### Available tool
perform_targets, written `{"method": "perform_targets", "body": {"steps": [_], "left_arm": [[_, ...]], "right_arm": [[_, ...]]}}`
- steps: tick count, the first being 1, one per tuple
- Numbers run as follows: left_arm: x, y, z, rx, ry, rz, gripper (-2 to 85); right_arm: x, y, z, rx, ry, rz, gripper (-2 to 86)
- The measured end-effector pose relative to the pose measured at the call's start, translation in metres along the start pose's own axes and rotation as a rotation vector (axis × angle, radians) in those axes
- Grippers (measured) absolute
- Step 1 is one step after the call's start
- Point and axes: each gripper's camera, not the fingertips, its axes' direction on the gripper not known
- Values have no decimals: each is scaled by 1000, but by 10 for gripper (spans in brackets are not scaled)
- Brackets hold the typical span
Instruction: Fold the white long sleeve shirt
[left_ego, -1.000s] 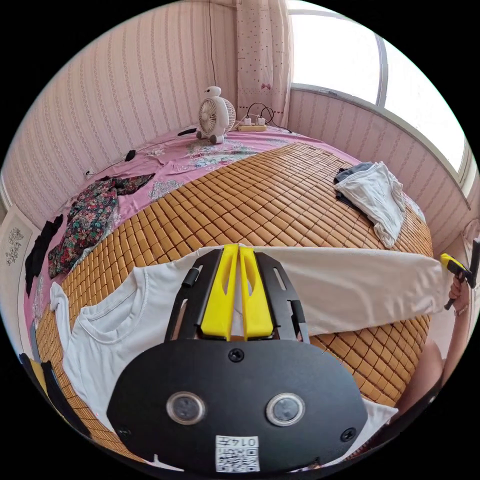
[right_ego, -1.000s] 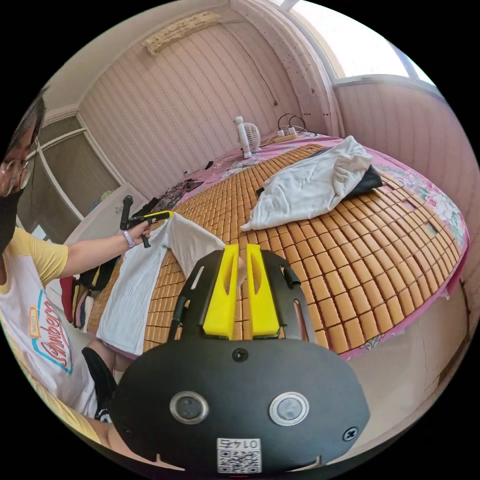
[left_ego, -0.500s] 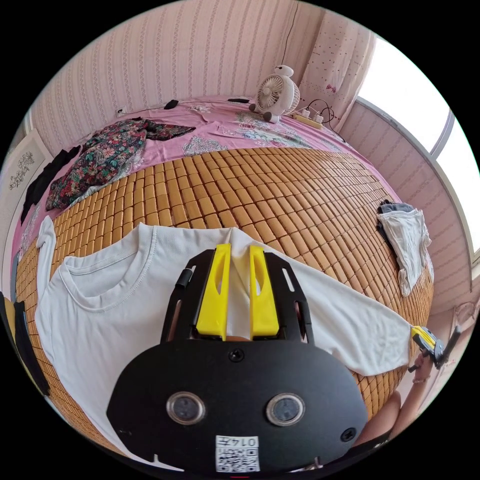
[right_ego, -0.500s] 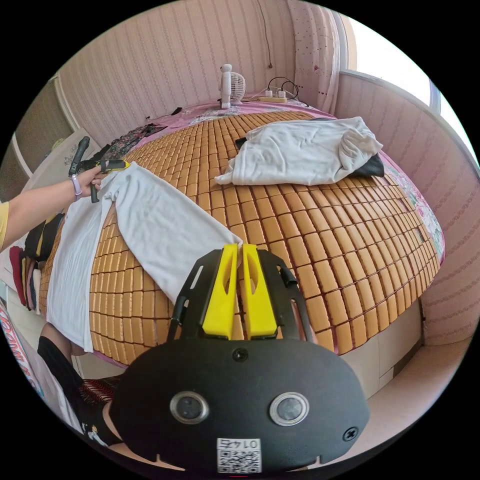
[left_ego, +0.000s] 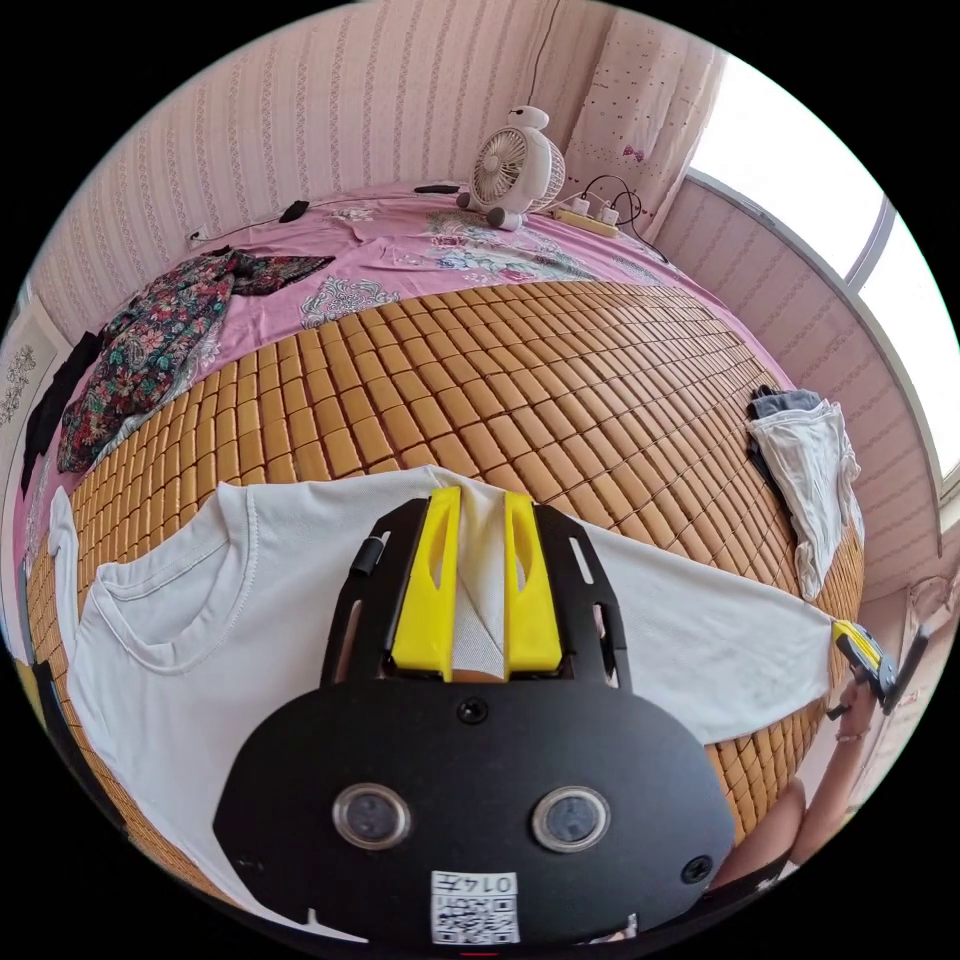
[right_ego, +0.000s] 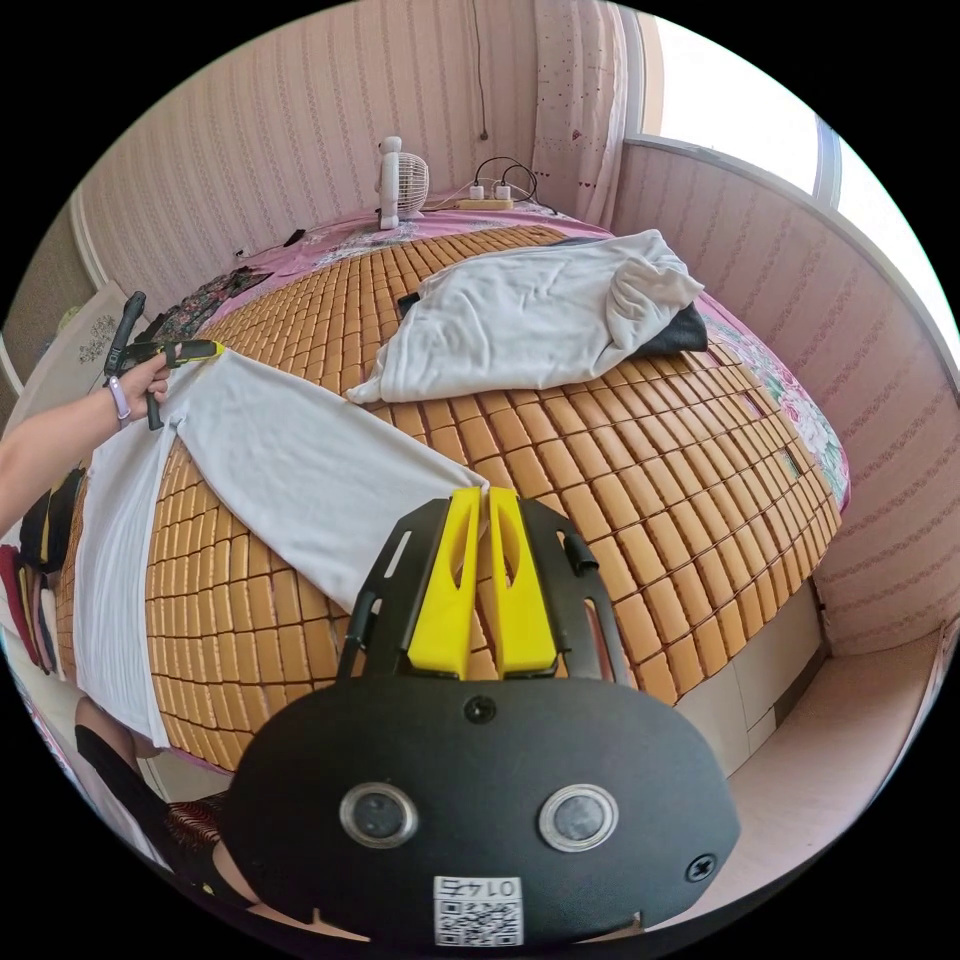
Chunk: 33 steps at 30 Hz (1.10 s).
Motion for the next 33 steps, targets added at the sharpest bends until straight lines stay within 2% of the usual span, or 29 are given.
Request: {"method": "perform_targets", "body": {"steps": [4, 8, 11, 14, 16, 19, 21, 24, 29, 33], "left_arm": [[-16, 15, -53, 78, 39, -2, 68], [-50, 63, -146, 160, 92, -23, 70], [-68, 122, -213, 125, 113, 1, 70], [-78, 207, -273, 33, 78, 13, 69], [-85, 266, -303, -26, 72, -41, 69], [-93, 361, -350, -84, 72, -188, 69], [-93, 420, -384, -113, 42, -271, 69], [-90, 462, -423, -85, -7, -308, 69], [-101, 479, -463, 13, -39, -336, 70], [-116, 470, -469, 55, -67, -369, 72]], "right_arm": [[-1, 15, 18, -4, 10, 21, 16], [2, 31, 24, 19, 48, 64, 27], [0, 47, 8, 85, 29, 83, 37], [-36, 68, -3, 87, -112, -25, 46], [-85, 94, 2, 11, -296, -133, 51], [-164, 137, 19, -137, -449, -317, 58], [-207, 164, 32, -214, -475, -417, 62], [-271, 192, 43, -269, -532, -558, 65], [-365, 185, 37, -115, -550, -777, 69], [-462, 146, 56, -57, -665, -950, 71]]}}
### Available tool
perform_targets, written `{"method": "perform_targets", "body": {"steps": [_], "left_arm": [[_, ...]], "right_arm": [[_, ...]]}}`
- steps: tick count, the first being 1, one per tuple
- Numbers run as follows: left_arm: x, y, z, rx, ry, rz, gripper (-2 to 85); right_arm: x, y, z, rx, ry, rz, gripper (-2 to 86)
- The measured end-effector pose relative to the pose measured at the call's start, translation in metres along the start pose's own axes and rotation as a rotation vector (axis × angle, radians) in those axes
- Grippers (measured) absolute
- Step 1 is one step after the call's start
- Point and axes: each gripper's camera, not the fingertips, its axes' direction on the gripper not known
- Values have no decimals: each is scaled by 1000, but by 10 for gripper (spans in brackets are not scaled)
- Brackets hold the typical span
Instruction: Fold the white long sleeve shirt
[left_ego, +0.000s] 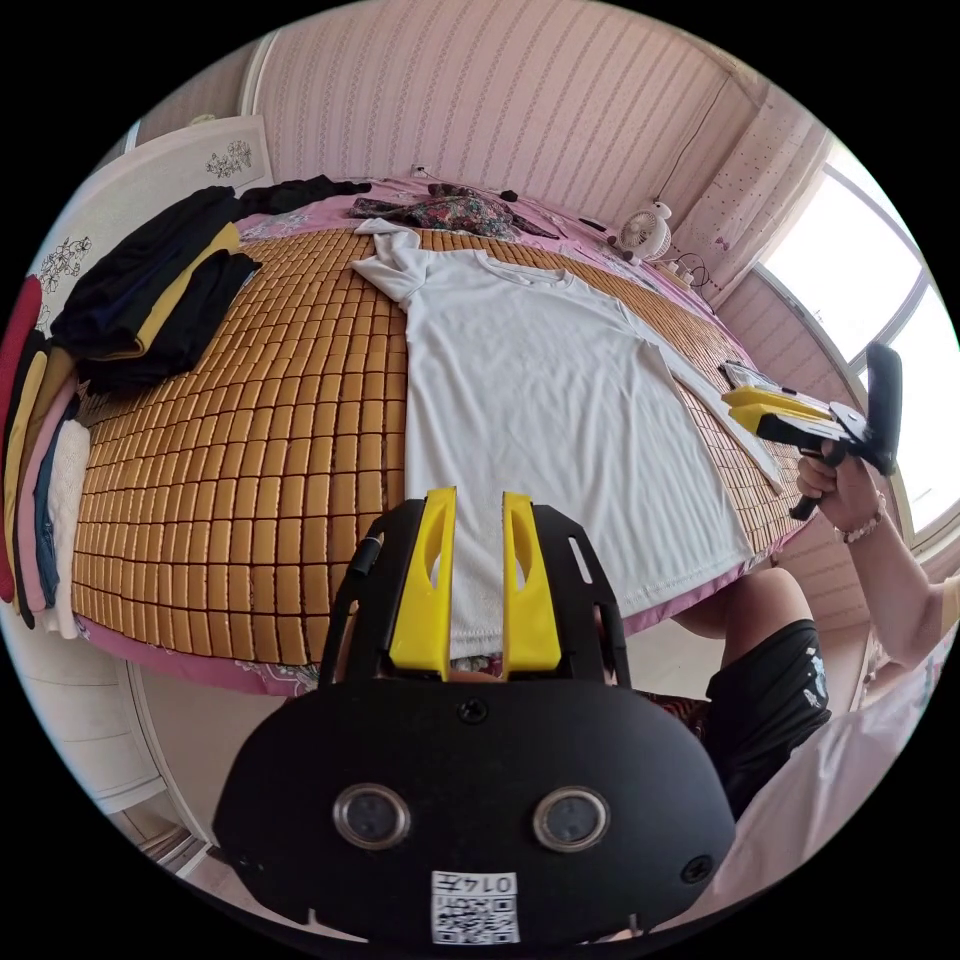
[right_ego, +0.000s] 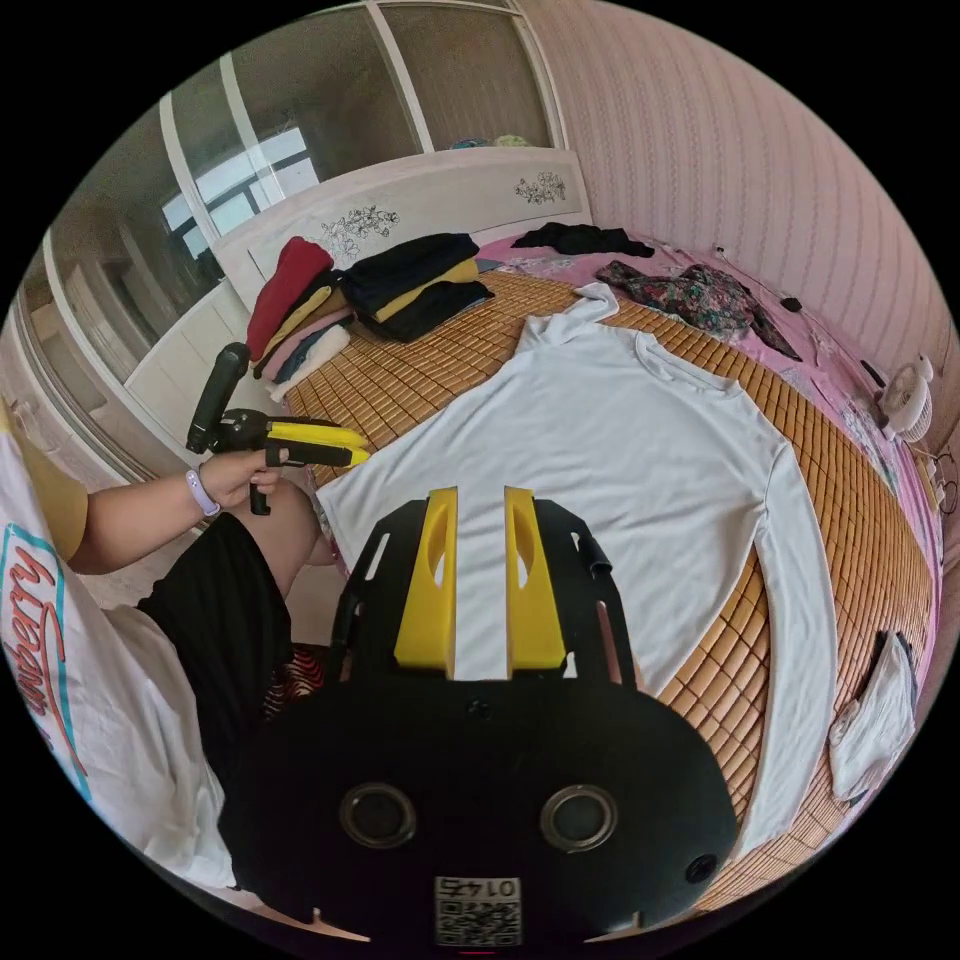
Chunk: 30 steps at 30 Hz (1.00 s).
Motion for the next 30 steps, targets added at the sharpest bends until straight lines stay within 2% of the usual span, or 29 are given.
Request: {"method": "perform_targets", "body": {"steps": [4, 8, 15, 18, 21, 23, 24, 26, 28, 30], "left_arm": [[-4, -18, 9, -18, -19, 2, 69], [-3, -30, 20, -148, -49, 4, 60], [10, -20, -14, -93, -93, 105, 52], [15, -17, -28, -73, -106, 136, 51], [18, -15, -43, -61, -112, 136, 49], [20, -13, -51, -45, -117, 136, 47], [21, -12, -57, -39, -122, 146, 45], [21, -12, -67, -46, -104, 155, 43], [19, -12, -85, -32, -75, 149, 41], [12, -8, -121, 27, -45, 116, 42]], "right_arm": [[8, -102, 90, -77, 1, -155, 74], [37, -180, 184, -142, 81, -164, 78], [141, -288, 347, -92, 56, 211, 91], [166, -307, 392, -72, 103, 263, 66], [194, -308, 443, -207, 190, 332, 42], [199, -302, 439, -129, 103, 304, 27], [196, -298, 436, -114, -11, 239, 17], [170, -289, 419, -63, -165, -2, 27], [129, -267, 368, 63, -426, -322, 40], [111, -250, 325, 151, -574, -440, 50]]}}
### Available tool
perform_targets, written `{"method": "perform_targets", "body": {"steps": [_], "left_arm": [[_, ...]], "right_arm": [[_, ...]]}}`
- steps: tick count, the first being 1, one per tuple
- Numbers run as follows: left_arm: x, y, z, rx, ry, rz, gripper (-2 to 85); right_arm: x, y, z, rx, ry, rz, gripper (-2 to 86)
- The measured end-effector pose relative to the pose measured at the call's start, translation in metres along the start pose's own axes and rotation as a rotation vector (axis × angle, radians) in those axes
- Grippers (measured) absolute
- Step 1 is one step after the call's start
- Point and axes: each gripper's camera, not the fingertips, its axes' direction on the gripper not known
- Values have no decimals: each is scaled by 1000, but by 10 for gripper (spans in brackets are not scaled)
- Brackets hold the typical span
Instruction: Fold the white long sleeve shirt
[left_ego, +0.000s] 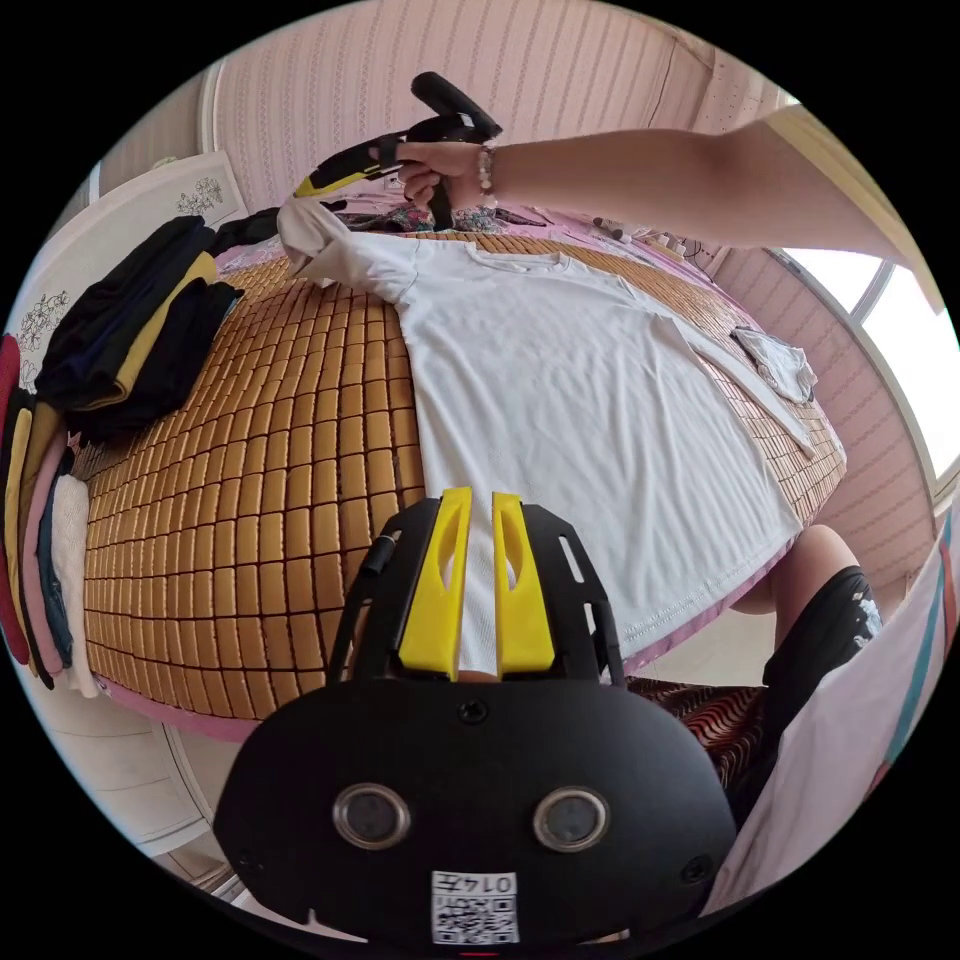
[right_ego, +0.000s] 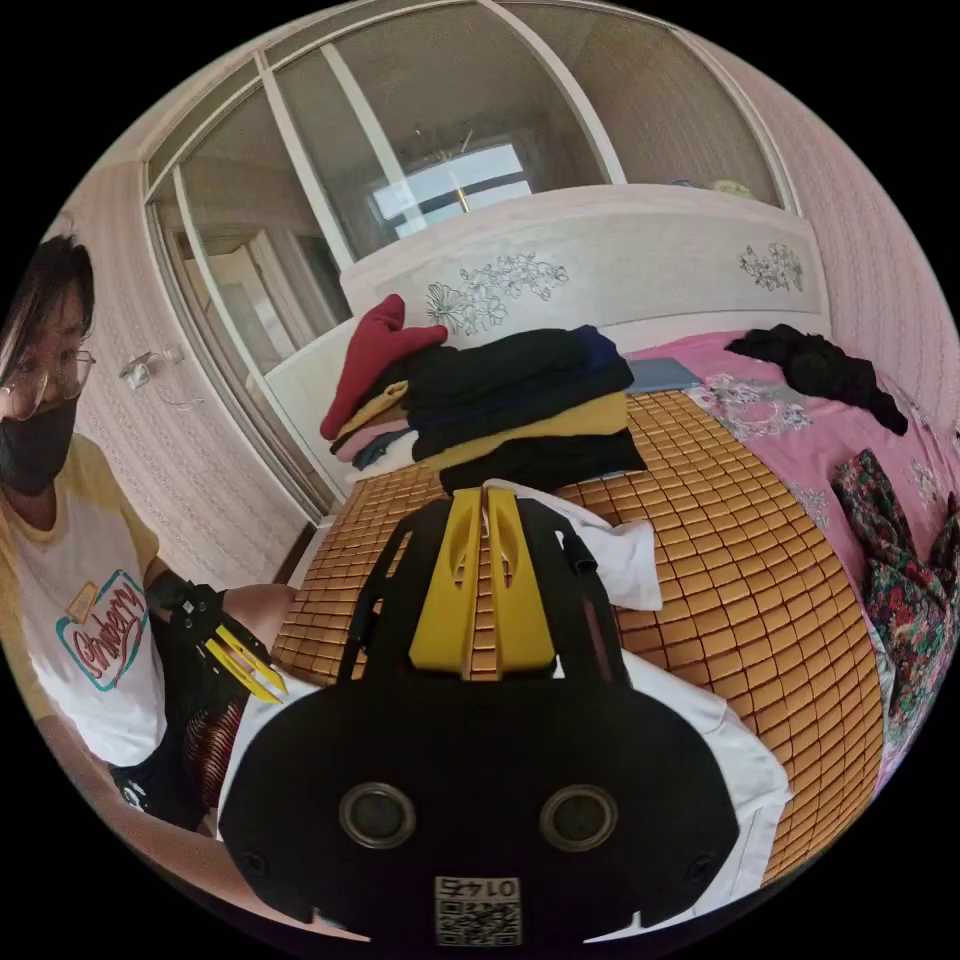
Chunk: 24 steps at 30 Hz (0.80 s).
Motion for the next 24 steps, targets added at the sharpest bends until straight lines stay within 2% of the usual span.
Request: {"method": "perform_targets", "body": {"steps": [3, 5, 9, 13, 19, 21, 22, 24], "left_arm": [[-15, 6, -44, 53, 36, -52, 50], [-28, 10, -66, 80, 36, -86, 54], [-60, 24, -98, 85, -84, -154, 64], [-82, 37, -116, 51, -114, -175, 70], [-72, 28, -106, -105, 28, -76, 62], [-59, 16, -76, -286, 52, -8, 42], [-57, 13, -68, -340, 54, 8, 37], [-47, 4, -71, -336, -52, 82, 17]], "right_arm": [[-38, 8, -33, 96, 45, -37, 67], [-40, 19, -39, 69, 123, 12, 66], [-24, 62, -32, -98, 243, 209, 63], [-20, 121, -9, -213, 432, 403, 60], [8, 157, 61, -362, 506, 536, 59], [25, 166, 80, -431, 546, 599, 58], [33, 170, 87, -456, 541, 623, 52], [37, 168, 82, -403, 514, 630, 42]]}}
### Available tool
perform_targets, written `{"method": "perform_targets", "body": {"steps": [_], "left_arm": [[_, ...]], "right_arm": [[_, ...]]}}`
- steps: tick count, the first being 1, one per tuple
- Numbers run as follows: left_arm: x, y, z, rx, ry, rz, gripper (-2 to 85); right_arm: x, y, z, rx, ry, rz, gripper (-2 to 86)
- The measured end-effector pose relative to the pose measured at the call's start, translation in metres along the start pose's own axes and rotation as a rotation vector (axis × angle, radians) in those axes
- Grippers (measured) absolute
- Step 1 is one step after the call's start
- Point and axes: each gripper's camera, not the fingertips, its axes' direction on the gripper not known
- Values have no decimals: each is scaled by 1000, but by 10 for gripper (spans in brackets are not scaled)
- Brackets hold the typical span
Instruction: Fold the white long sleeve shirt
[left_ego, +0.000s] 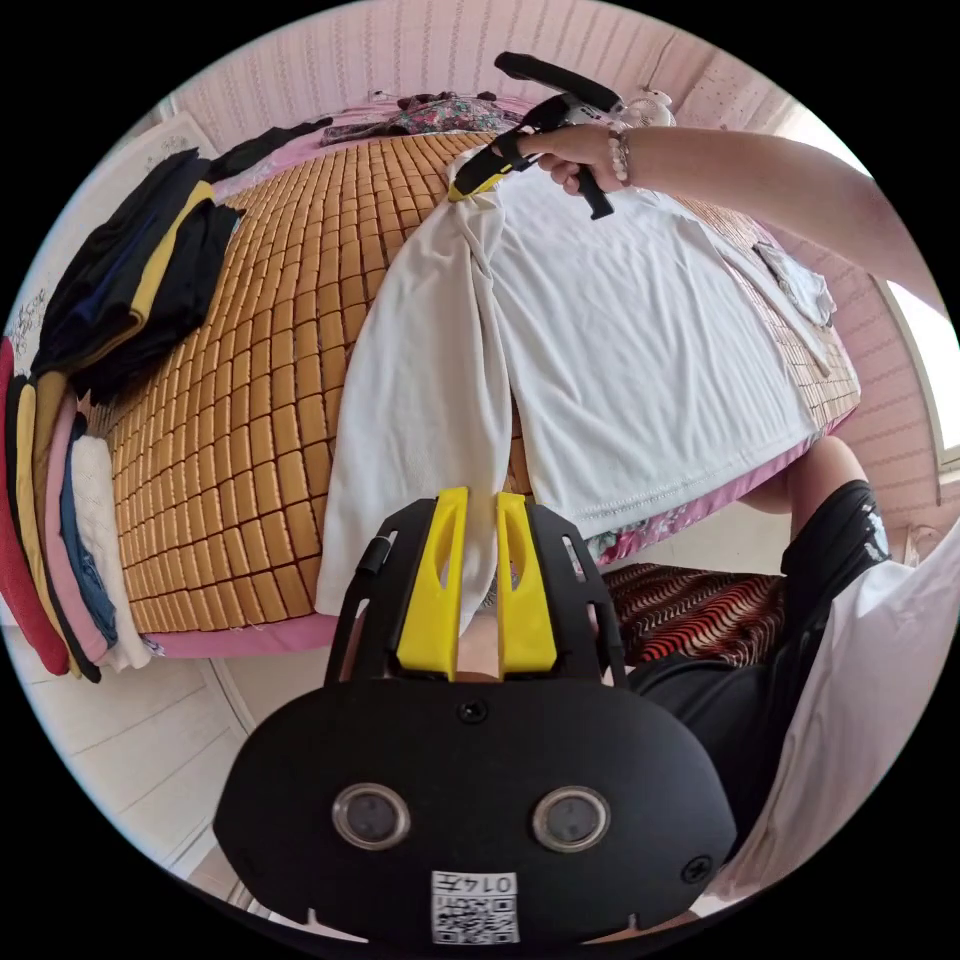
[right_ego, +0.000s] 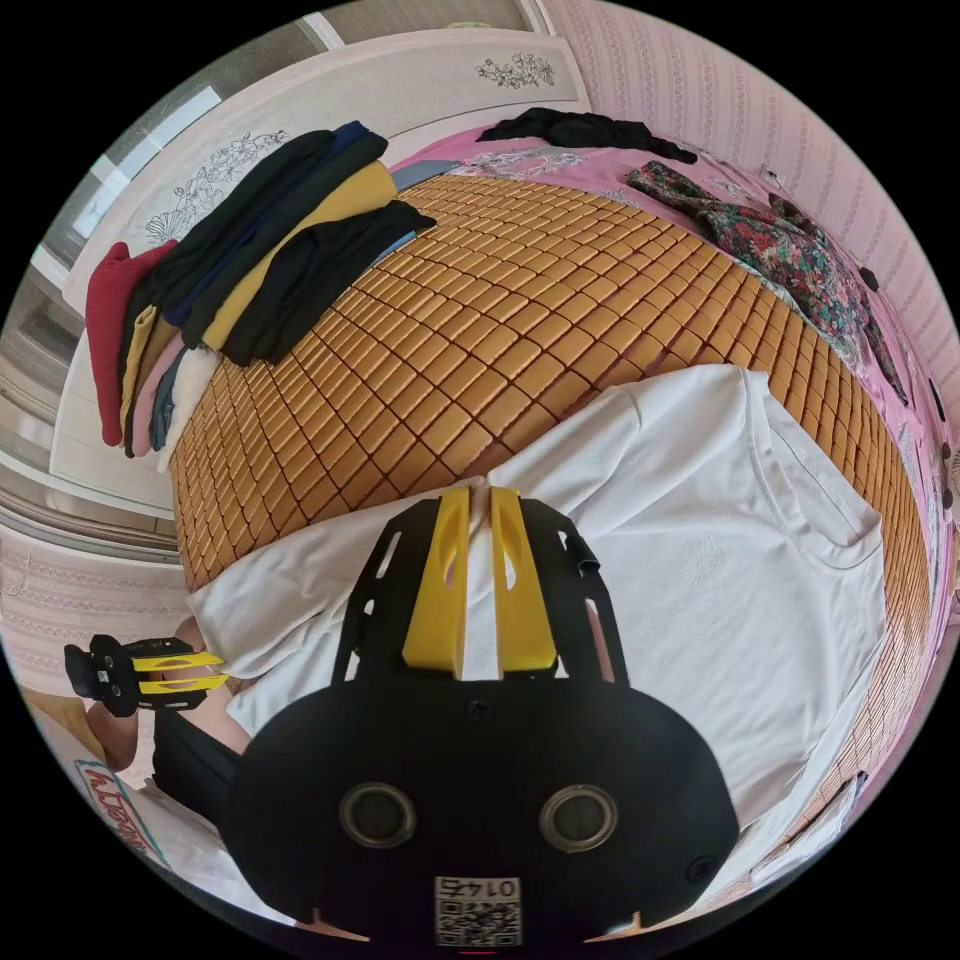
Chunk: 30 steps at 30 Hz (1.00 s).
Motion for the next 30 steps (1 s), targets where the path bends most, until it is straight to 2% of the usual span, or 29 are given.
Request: {"method": "perform_targets", "body": {"steps": [4, 10, 12, 15, 18, 22, 26, 27, 30], "left_arm": [[-8, 1, -14, 5, -25, 13, 2], [-98, 37, -94, 196, 28, -185, 3], [-151, 53, -112, 330, 75, -329, 11], [-211, 72, -109, 367, 79, -535, 32], [-229, 93, -114, 406, 25, -609, 54], [-231, 99, -95, 386, -16, -653, 64], [-241, 83, -43, 287, 5, -743, 59], [-242, 74, -29, 219, -1, -748, 57], [-238, 59, -28, 193, -55, -685, 48]], "right_arm": [[6, -5, -29, 53, -53, -60, 20], [21, -29, -55, 159, -261, -78, 12], [18, -45, -46, 169, -239, -62, 12], [18, -63, -33, 234, -168, 39, 13], [22, -65, -34, 276, -155, 80, 17], [12, -62, -20, 167, 6, 24, 22], [10, -68, -1, 82, 66, 26, 20], [8, -74, 6, 41, 99, 22, 18], [3, -84, 4, 46, 161, 7, 12]]}}
